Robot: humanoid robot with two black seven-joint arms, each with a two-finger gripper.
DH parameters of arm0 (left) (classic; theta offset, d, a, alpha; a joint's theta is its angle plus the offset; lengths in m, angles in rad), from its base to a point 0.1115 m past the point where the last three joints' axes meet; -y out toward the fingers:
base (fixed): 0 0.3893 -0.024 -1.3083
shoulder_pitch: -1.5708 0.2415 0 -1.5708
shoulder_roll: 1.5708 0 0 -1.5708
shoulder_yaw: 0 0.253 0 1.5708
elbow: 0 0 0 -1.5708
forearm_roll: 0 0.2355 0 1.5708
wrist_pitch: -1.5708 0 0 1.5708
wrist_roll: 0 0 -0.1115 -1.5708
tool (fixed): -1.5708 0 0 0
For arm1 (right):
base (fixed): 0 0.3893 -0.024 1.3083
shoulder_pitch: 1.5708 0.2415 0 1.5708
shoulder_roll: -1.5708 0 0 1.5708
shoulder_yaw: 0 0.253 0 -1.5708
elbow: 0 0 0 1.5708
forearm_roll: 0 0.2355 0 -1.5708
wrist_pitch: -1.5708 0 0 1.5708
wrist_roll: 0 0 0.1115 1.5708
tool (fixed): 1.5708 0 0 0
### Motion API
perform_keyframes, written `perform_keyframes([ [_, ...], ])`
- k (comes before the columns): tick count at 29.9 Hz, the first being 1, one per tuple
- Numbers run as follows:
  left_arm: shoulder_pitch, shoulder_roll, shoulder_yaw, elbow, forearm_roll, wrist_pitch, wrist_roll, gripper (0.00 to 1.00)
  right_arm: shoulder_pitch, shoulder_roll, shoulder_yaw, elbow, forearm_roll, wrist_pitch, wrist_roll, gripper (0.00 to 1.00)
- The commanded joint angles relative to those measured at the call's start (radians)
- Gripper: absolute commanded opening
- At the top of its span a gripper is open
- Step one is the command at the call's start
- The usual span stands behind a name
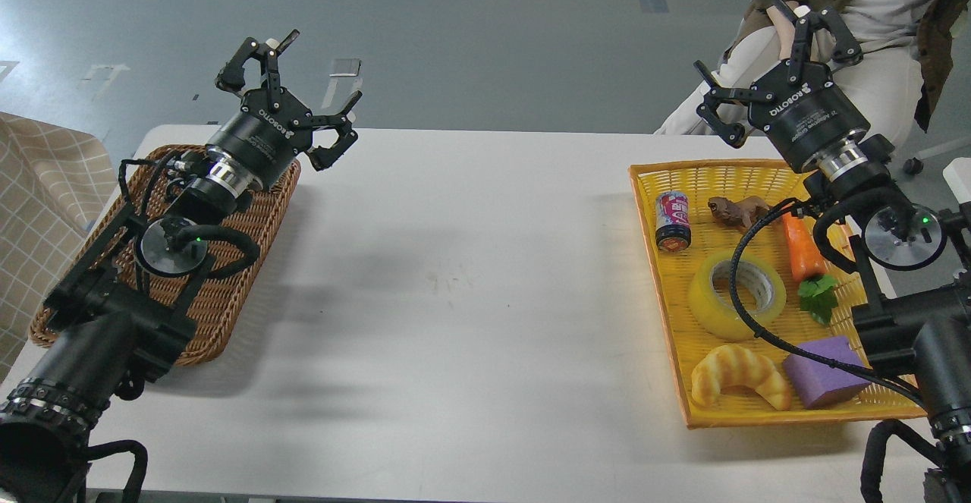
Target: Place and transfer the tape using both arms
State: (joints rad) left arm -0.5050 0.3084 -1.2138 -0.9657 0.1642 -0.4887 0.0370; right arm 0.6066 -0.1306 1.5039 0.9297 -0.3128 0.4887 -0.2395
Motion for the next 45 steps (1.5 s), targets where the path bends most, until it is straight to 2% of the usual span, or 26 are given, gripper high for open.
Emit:
perform_keyframes([
  [1, 0.005, 0.0, 0.0, -0.001, 0.0, 0.0, -0.002, 0.99, -0.008, 0.002, -0.001, 0.001, 0.001, 0.0, 0.0, 1.0],
  [45, 0.008, -0.02, 0.0, -0.016, 0.0, 0.0, -0.006, 0.99, -0.042, 0.017, 0.001, 0.061, 0.021, 0.0, 0.011, 1.0],
])
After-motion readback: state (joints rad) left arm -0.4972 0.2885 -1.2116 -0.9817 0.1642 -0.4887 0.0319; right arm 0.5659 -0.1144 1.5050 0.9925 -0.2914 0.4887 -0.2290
